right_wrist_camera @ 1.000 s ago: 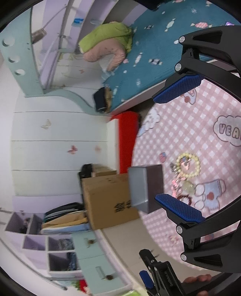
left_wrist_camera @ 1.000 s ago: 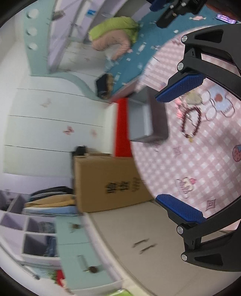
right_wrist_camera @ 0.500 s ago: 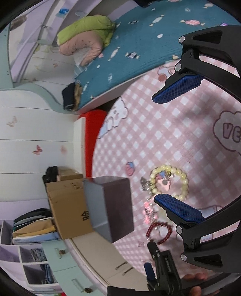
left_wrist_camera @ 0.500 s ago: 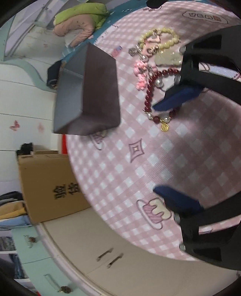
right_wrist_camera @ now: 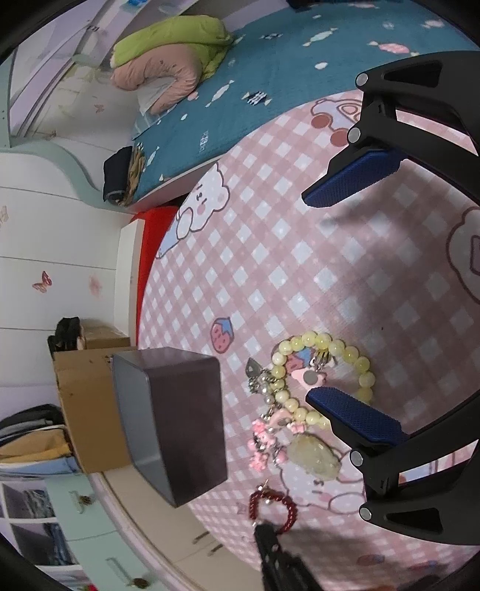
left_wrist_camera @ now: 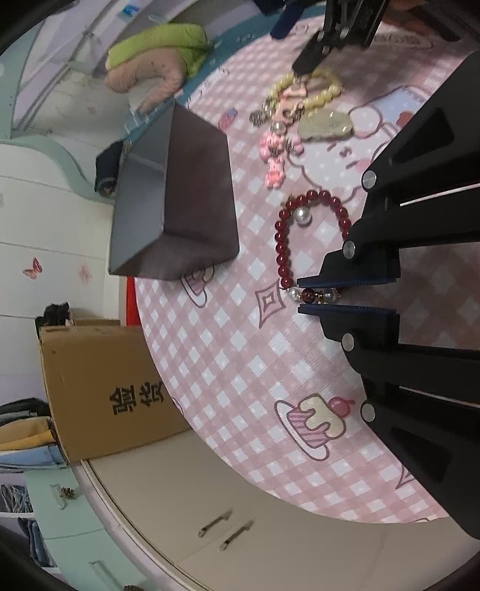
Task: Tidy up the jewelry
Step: 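Lower the left tool and grasp the dark red bead bracelet, then lift the red bracelet with the left tool while the right tool grasps the yellow bead bracelet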
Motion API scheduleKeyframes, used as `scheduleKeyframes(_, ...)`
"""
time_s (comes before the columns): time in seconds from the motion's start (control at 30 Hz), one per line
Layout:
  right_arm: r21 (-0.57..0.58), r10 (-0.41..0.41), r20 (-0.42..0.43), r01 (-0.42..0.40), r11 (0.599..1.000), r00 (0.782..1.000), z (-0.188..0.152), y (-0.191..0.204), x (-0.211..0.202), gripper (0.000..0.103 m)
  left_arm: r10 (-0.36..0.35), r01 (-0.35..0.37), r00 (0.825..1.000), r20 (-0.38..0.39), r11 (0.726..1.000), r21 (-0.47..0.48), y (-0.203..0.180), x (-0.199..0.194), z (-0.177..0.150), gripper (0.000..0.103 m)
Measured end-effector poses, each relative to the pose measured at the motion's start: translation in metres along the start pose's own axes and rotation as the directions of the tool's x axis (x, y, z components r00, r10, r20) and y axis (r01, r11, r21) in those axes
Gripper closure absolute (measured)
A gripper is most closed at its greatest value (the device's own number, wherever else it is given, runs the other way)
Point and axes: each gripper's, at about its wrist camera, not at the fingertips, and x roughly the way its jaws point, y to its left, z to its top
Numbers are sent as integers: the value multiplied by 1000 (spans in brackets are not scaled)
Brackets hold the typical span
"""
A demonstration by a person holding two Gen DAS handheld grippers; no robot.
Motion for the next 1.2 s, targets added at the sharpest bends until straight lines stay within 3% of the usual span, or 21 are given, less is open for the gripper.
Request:
scheduleKeyframes(0.03,4,9,-12,-9,1000,1000,0,-1,2,31,-12,12,1000,9,1000,1,1,-4,-1,96)
scheduleKeyframes(0.13,5,40,-38,-40,999,998,0,0,6,53,-39,39,999,27,999,5,2,-12,-1,96)
scheduleKeyframes(0.37,26,89,-67,-88,996,994,-4,0,8,74,-138,137,989,60,990,14,2,-35,1,96)
scheduleKeyframes(0.43,48,128,-74,-124,991,989,-5,-5,5,86,-163,163,985,62,987,9,2,-39,0,96)
scheduleKeyframes(0.6,81,172,-88,-165,983,981,-13,-13,-1,89,-191,191,979,67,981,9,2,-45,-1,96)
scheduleKeyframes(0.8,55,155,-98,-150,987,983,-20,-12,-8,89,-209,209,976,62,978,18,1,-47,-3,96)
scheduleKeyframes(0.83,58,160,-94,-155,986,983,-21,-13,-9,93,-216,215,975,61,976,19,0,-48,-4,96)
scheduleKeyframes(1.2,70,137,-86,-132,989,987,-17,-29,-33,88,-230,229,972,48,973,18,1,-45,-6,96)
